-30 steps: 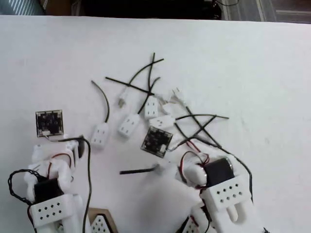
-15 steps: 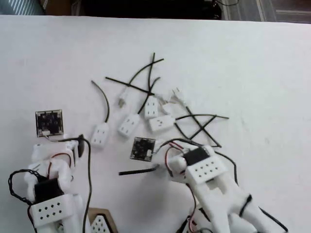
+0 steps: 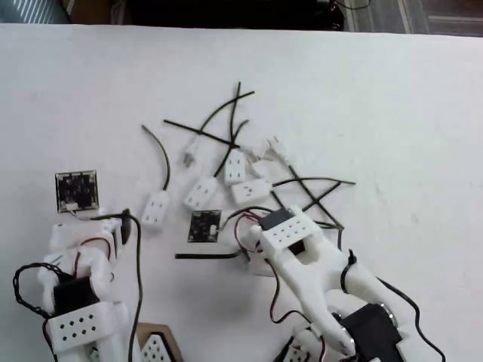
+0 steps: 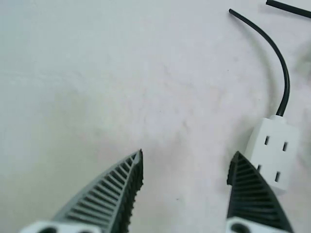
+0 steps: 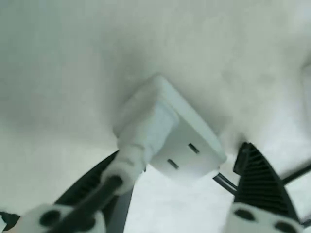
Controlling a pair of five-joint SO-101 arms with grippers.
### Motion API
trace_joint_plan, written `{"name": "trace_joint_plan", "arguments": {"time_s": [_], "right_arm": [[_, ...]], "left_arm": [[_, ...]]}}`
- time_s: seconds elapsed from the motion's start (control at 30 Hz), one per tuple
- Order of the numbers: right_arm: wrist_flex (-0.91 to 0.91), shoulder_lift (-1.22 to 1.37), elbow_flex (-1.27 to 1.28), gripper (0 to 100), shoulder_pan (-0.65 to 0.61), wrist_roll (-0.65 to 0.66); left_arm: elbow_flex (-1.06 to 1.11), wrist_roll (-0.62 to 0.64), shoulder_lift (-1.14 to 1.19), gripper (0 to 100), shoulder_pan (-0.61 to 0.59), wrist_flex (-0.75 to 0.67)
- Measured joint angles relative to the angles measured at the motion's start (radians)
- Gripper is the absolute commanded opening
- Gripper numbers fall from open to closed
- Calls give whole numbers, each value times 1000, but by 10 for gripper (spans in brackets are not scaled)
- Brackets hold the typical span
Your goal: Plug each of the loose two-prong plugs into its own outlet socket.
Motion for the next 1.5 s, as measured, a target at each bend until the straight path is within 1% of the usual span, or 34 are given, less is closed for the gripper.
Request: {"name": "trace_joint_plan", "arguments": {"time_s": [0.07, 0.1, 0.17, 0.23, 0.37, 0.57, 0.7, 0.83, 1.1, 1.23, 1.4, 1.5], "right_arm": [[-2, 0, -5, 34, 0, 0], [-6, 0, -9, 8, 0, 0], [-28, -3, -18, 34, 0, -9], [-28, -20, -20, 15, 0, -49], [-20, -69, -17, 18, -2, -92], [-17, -196, -17, 18, 0, -97], [2, -270, -17, 18, 66, -95], [2, -304, -18, 18, 163, -95], [2, -302, -227, 18, 347, -94], [2, -203, -359, 18, 405, -94], [2, 44, -571, 18, 463, -94], [-34, 204, -720, 18, 485, -94]], "left_arm": [[0, 0, 0, 283, 0, 0], [0, 0, 0, 283, 0, 0], [0, 0, 0, 283, 0, 0], [0, 0, 0, 283, 0, 0], [0, 0, 0, 283, 0, 0], [0, 0, 0, 283, 0, 0], [0, 0, 0, 283, 0, 0], [0, 0, 0, 283, 0, 0], [0, 0, 0, 283, 0, 0], [0, 0, 0, 283, 0, 0], [0, 0, 0, 283, 0, 0], [0, 0, 0, 283, 0, 0]]}}
